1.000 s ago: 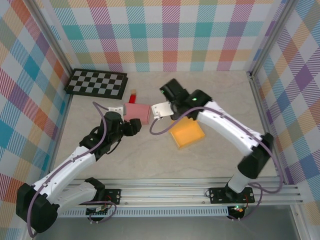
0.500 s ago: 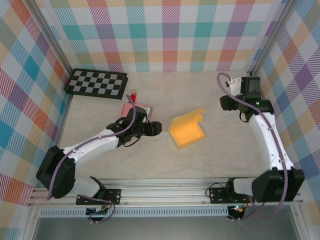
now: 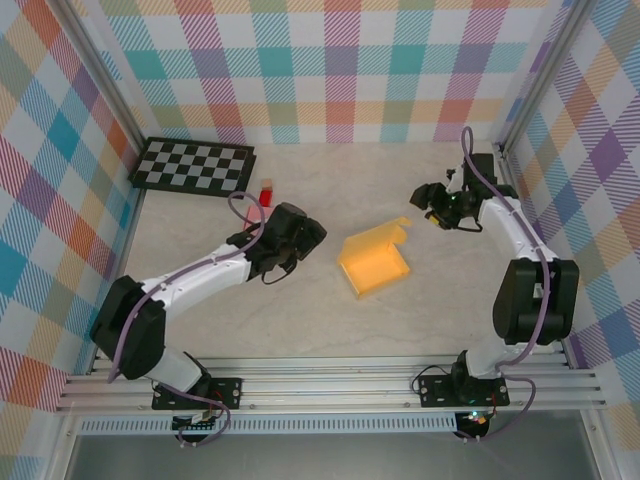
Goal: Fold the paper box
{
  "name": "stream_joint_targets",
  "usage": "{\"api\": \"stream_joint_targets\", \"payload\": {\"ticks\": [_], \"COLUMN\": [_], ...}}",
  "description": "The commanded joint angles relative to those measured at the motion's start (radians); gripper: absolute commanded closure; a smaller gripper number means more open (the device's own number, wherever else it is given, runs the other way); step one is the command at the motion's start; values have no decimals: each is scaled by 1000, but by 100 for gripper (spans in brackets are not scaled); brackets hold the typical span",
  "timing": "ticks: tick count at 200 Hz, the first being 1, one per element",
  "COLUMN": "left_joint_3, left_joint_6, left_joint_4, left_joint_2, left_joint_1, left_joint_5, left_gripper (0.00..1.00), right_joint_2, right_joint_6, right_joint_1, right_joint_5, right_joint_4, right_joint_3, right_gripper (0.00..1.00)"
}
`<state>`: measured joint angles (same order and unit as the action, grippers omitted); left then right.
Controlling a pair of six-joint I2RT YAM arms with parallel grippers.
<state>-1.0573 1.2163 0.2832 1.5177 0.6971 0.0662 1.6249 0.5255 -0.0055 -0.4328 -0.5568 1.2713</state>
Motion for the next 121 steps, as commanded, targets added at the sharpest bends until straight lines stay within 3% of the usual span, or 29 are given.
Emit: {"api": "stream_joint_targets", "payload": {"ticks": [1, 121], "left_joint_3": [-67, -211], "left_joint_6": [133, 248], "left_joint_4": [-42, -99], "left_joint_2": [60, 205], "left_joint_1": [21, 170], "left_joint_5": [8, 51], "left_gripper": [12, 17], "right_joint_2": [33, -72], "right_joint_6": [81, 123], "right_joint_1": [12, 103], "right_joint_5": [-110, -151], "right_joint_4": [45, 92], "right_joint_3": [-15, -184], "right_gripper": [34, 31]}}
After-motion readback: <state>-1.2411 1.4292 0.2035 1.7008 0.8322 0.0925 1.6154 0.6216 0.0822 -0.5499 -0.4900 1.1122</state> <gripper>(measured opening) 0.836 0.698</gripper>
